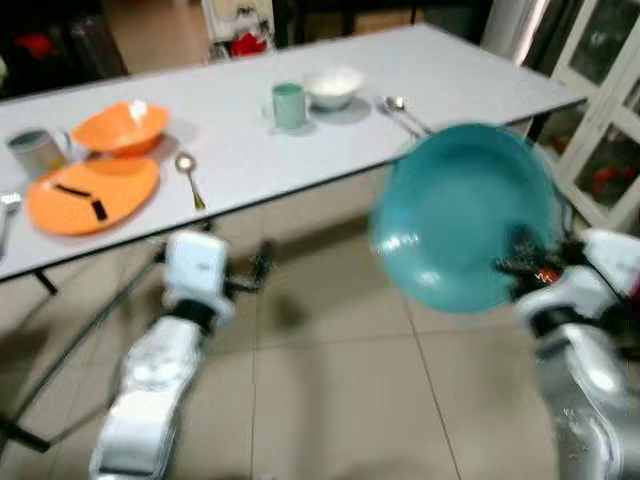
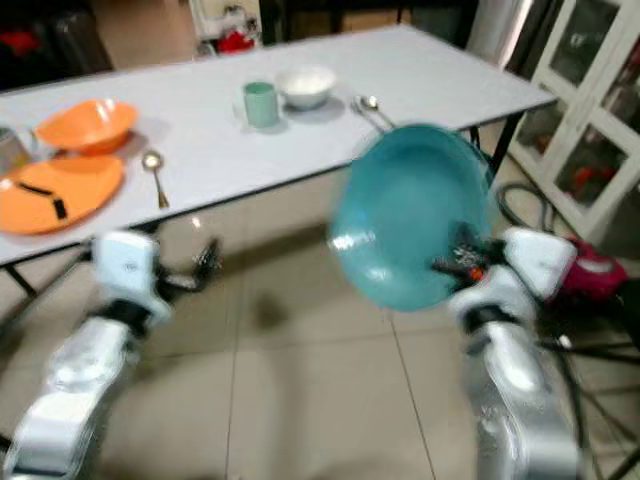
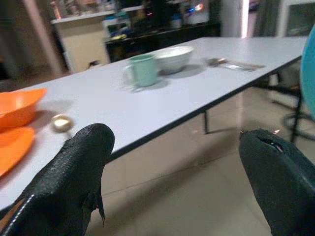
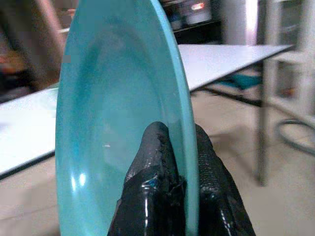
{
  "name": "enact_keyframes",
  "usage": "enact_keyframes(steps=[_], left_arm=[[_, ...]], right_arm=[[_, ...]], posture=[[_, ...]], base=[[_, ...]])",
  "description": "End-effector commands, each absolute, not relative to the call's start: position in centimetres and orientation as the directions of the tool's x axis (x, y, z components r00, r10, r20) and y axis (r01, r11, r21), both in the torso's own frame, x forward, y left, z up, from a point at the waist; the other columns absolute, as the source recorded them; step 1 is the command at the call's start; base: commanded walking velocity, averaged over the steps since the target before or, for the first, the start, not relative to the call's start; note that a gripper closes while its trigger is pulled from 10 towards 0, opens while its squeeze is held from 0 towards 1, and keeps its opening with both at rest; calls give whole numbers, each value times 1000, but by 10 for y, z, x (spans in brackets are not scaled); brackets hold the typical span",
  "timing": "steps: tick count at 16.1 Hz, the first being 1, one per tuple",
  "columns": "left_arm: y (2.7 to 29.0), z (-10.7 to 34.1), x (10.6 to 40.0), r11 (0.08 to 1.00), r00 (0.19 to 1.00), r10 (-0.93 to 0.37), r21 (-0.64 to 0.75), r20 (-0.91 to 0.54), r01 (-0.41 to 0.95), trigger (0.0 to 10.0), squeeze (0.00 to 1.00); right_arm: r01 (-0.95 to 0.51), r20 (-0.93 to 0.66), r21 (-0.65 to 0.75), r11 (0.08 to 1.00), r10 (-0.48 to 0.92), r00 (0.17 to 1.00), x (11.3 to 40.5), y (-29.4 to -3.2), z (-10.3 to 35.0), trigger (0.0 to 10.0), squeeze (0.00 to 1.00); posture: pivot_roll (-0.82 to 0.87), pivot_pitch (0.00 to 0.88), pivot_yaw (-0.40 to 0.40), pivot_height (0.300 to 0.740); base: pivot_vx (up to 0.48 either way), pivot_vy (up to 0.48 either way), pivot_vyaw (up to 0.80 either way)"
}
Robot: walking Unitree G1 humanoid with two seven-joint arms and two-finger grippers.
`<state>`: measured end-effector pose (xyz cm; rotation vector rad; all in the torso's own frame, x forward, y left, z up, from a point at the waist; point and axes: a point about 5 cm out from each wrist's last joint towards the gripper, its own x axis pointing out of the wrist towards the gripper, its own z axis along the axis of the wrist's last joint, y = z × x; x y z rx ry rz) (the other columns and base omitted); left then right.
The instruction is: Setting the table
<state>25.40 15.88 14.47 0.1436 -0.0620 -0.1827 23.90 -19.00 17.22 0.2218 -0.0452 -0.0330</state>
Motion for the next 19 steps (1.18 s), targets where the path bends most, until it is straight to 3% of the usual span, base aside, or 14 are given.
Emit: enact_keyframes(steps=[1, 19], left_arm=[[153, 148, 255, 970, 976, -206, 143, 63, 196, 10000, 0], [148, 148, 257, 966, 971, -229, 139, 62, 219, 10000, 0]], right_arm=[[43, 67, 217, 975, -59, 996, 237, -197, 178, 10000, 0], [1, 48, 242, 970, -13, 999, 240, -191, 179, 10000, 0]], posture=[[-116, 43, 52, 740], [-118, 43, 48, 740]], base=[[334, 0, 0], [363, 0, 0]])
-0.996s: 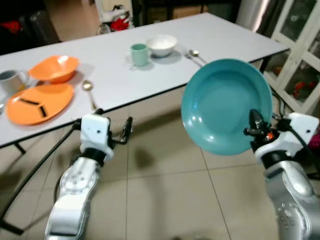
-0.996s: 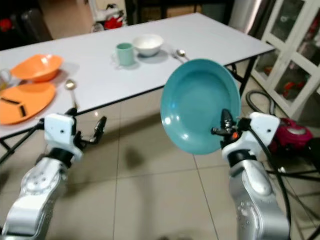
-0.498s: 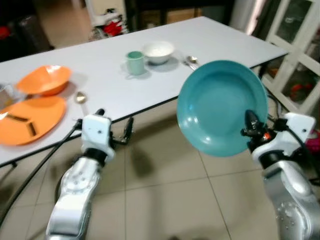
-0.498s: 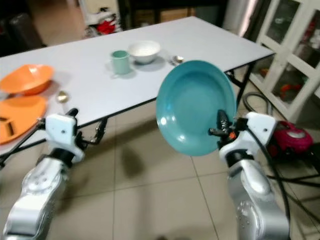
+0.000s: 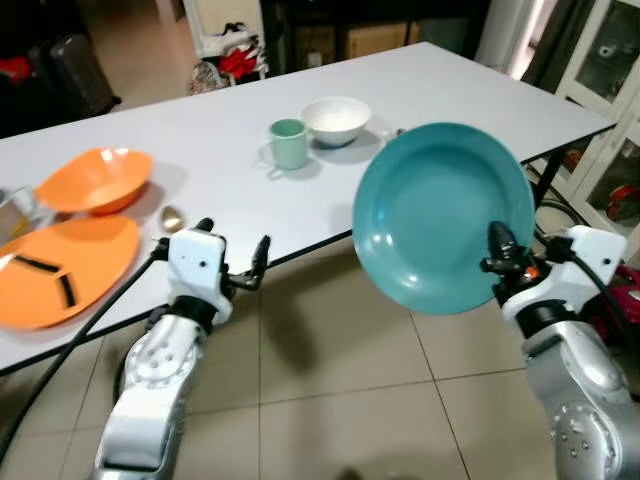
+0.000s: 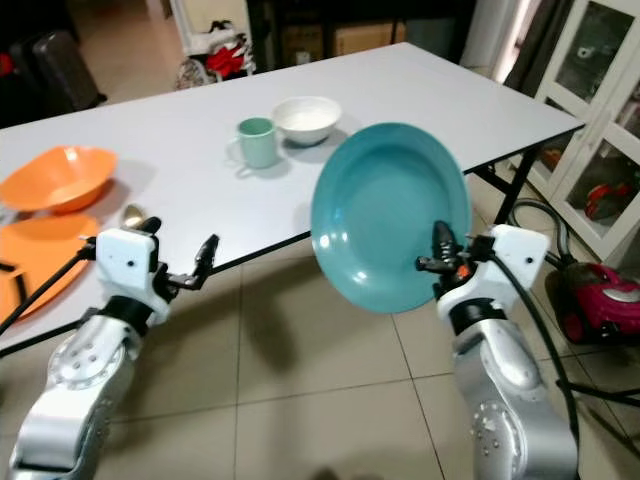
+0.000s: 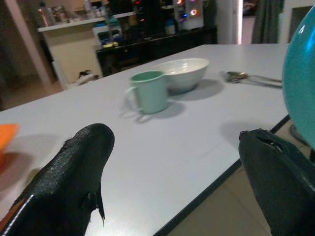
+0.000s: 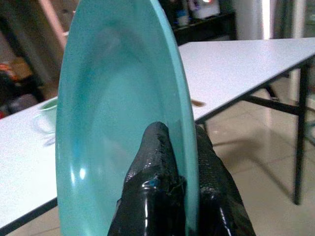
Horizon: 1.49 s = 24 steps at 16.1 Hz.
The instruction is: Setting the table
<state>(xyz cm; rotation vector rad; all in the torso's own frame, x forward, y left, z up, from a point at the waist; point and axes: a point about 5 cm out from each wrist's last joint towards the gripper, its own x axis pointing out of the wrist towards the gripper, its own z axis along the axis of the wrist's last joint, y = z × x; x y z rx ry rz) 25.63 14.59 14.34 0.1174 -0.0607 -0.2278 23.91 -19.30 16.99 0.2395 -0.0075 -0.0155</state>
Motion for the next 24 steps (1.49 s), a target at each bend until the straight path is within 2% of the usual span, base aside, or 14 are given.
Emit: enact_keyframes(steps=[1, 4, 8, 10, 11, 13, 16, 18, 20, 21, 24], left_arm=[[148, 148, 257, 966, 971, -230, 139, 62, 219, 10000, 0], [148, 148, 258, 965, 971, -232, 138, 62, 222, 10000, 0], [146, 146, 258, 964, 969, -239, 135, 58, 230, 10000, 0], [147, 145, 256, 964, 970, -238, 135, 52, 229, 10000, 0], [150, 142, 252, 965, 972, -231, 136, 42, 224, 10000, 0], [151, 140, 246, 964, 971, -235, 131, 30, 230, 10000, 0], [152, 140, 238, 938, 950, -311, 157, 0, 308, 10000, 0], [155, 145, 237, 925, 937, -349, 160, 3, 344, 10000, 0], [155, 150, 240, 900, 918, -395, 191, -28, 392, 10000, 0], [153, 154, 242, 885, 905, -424, 195, -36, 423, 10000, 0], [144, 165, 244, 839, 857, -514, 188, -38, 511, 10000, 0]], right_arm=[[-2, 51, 246, 969, -11, 999, 240, -192, 180, 10000, 0], [-1, 53, 250, 968, -13, 999, 241, -192, 181, 10000, 0], [-1, 32, 264, 965, -8, 999, 242, -193, 180, 10000, 0], [-22, 3, 341, 940, 22, 1000, 241, -190, 176, 10000, 0], [-82, -54, 434, 897, 117, 992, 239, -183, 170, 10000, 0], [-116, -79, 510, 852, 180, 980, 236, -178, 166, 10000, 0], [-54, -127, 579, 813, 155, 980, 239, -184, 162, 10000, 0], [-48, -150, 645, 762, 187, 971, 244, -182, 162, 10000, 0], [30, -255, 651, 758, 181, 950, 251, -182, 150, 10000, 0], [76, -322, 644, 761, 180, 930, 256, -182, 141, 10000, 0], [133, -370, 683, 718, 182, 911, 281, -179, 143, 10000, 0]], posture=[[-118, 43, 48, 740], [-119, 43, 47, 740], [-123, 44, 48, 740], [-125, 49, 43, 740], [-125, 61, 29, 740], [-122, 67, 20, 740], [-114, 78, 4, 740], [-111, 81, 6, 740], [-110, 84, 16, 740], [-108, 84, 21, 740], [-105, 85, 34, 740]], base=[[368, 0, 0], [364, 0, 0], [365, 0, -773], [368, 0, -616], [364, 0, 0], [311, 0, 0], [0, 0, 0], [0, 0, 0], [0, 0, 0], [0, 0, 0], [0, 0, 0]])
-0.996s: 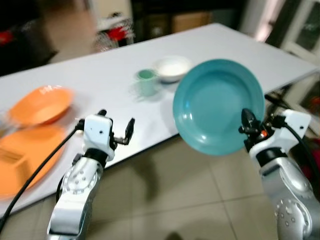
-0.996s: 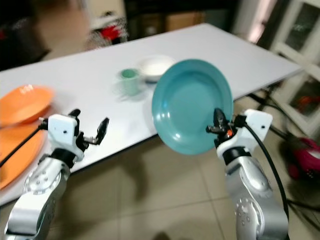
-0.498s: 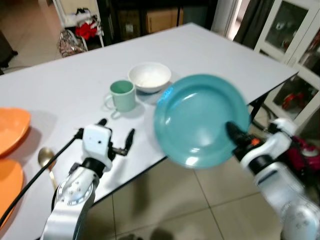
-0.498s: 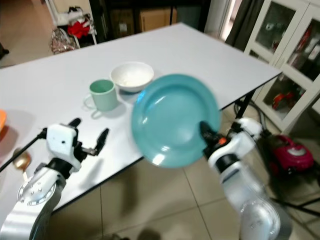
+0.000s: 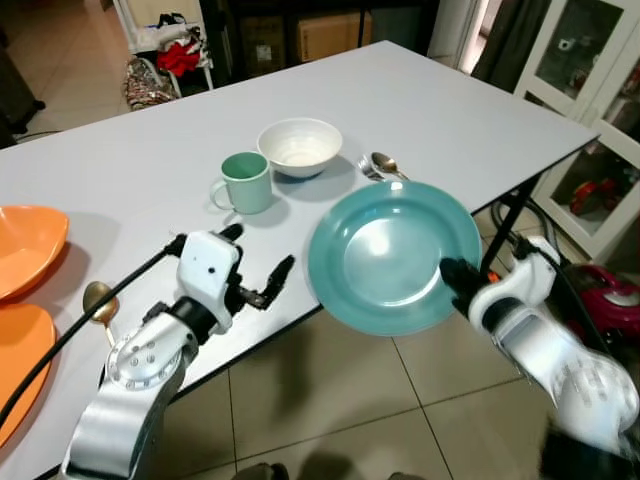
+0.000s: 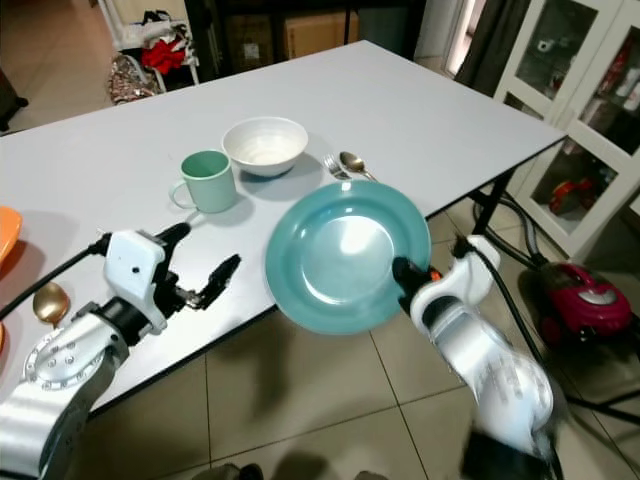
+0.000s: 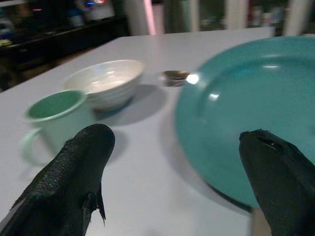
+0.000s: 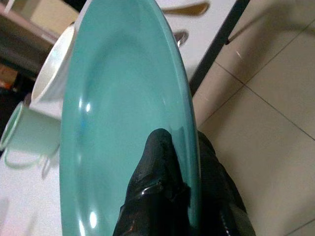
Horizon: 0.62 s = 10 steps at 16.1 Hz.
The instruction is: Setting the table
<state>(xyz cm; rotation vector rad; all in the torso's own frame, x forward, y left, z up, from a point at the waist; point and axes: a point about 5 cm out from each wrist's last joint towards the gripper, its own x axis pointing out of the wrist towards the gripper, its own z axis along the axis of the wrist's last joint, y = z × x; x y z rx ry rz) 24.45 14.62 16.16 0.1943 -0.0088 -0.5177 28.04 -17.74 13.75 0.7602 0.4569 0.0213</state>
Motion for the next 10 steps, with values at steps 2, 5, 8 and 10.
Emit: enact_keyframes(steps=[2, 5, 8, 10], left_arm=[[142, 164, 244, 818, 841, -536, 201, -71, 539, 10000, 0], [138, 165, 243, 797, 819, -566, 194, -91, 572, 10000, 0], [138, 166, 241, 790, 812, -574, 190, -103, 583, 10000, 0], [138, 166, 240, 789, 811, -575, 187, -107, 585, 10000, 0]], right_arm=[[158, -404, 682, 714, 188, 895, 298, -175, 145, 10000, 0], [183, -437, 726, 662, 240, 867, 327, -168, 149, 10000, 0], [184, -450, 760, 623, 300, 841, 346, -159, 156, 10000, 0], [187, -448, 781, 596, 325, 833, 357, -152, 159, 10000, 0]], posture=[[-101, 89, 40, 740], [-91, 95, 36, 740], [-85, 96, 33, 740], [-84, 97, 32, 740]], base=[[0, 0, 0], [0, 0, 0], [0, 0, 0], [0, 0, 0]])
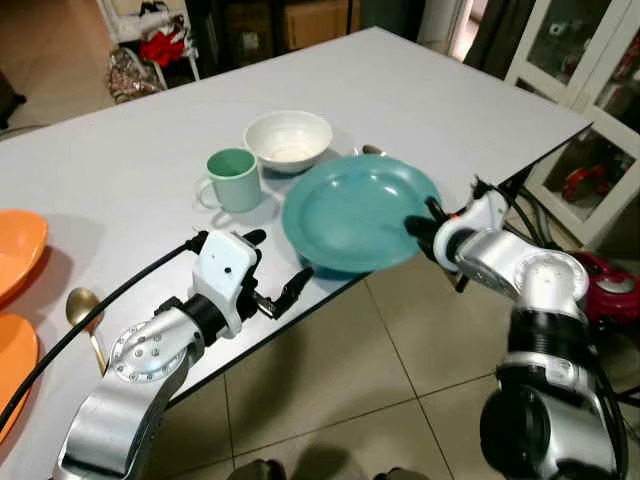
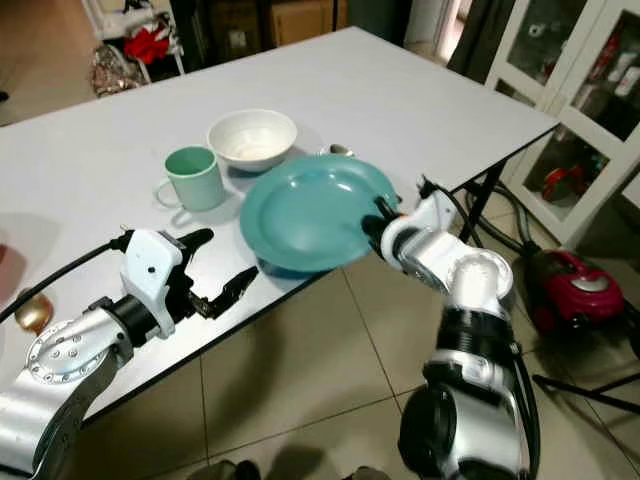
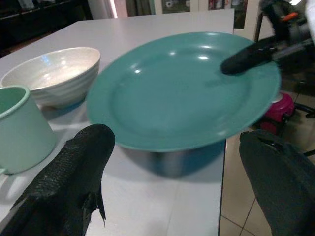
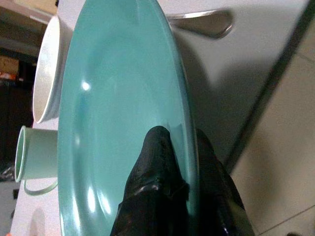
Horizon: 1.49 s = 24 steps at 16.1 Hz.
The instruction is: Setting the table
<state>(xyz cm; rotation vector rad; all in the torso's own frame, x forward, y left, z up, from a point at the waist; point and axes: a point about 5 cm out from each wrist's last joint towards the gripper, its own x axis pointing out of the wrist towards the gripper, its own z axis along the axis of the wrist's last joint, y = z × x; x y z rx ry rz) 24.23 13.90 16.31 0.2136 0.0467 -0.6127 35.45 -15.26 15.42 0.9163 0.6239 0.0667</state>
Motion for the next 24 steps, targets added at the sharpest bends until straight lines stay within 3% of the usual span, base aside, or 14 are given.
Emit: enact_keyframes(steps=[1, 8, 13, 15, 16, 19, 24], left_arm=[[138, 165, 240, 787, 809, -577, 187, -112, 588, 10000, 0], [136, 165, 237, 783, 803, -582, 180, -124, 595, 10000, 0], [135, 164, 234, 787, 806, -578, 173, -130, 592, 10000, 0], [134, 164, 233, 786, 804, -581, 168, -130, 595, 10000, 0], [133, 164, 233, 784, 801, -585, 163, -129, 599, 10000, 0], [132, 164, 232, 785, 799, -588, 148, -127, 602, 10000, 0], [131, 164, 234, 785, 798, -589, 143, -124, 602, 10000, 0]], right_arm=[[187, -451, 787, 588, 342, 825, 362, -147, 159, 10000, 0], [214, -477, 793, 571, 362, 801, 385, -124, 158, 10000, 0], [225, -485, 788, 573, 354, 799, 389, -123, 156, 10000, 0], [228, -487, 788, 572, 351, 800, 390, -124, 153, 10000, 545], [232, -486, 789, 569, 346, 803, 390, -125, 152, 10000, 929], [229, -475, 796, 560, 344, 810, 392, -125, 151, 10000, 1000], [214, -454, 808, 549, 349, 820, 393, -125, 151, 10000, 1000]], posture=[[-82, 96, 32, 740], [-70, 101, 22, 740], [-65, 102, 14, 740], [-64, 104, 15, 740], [-64, 104, 16, 740], [-66, 104, 20, 740], [-67, 103, 23, 740]], base=[[0, 0, 0], [0, 0, 0], [0, 0, 0], [0, 0, 0], [0, 0, 0], [0, 0, 0], [0, 0, 0]])
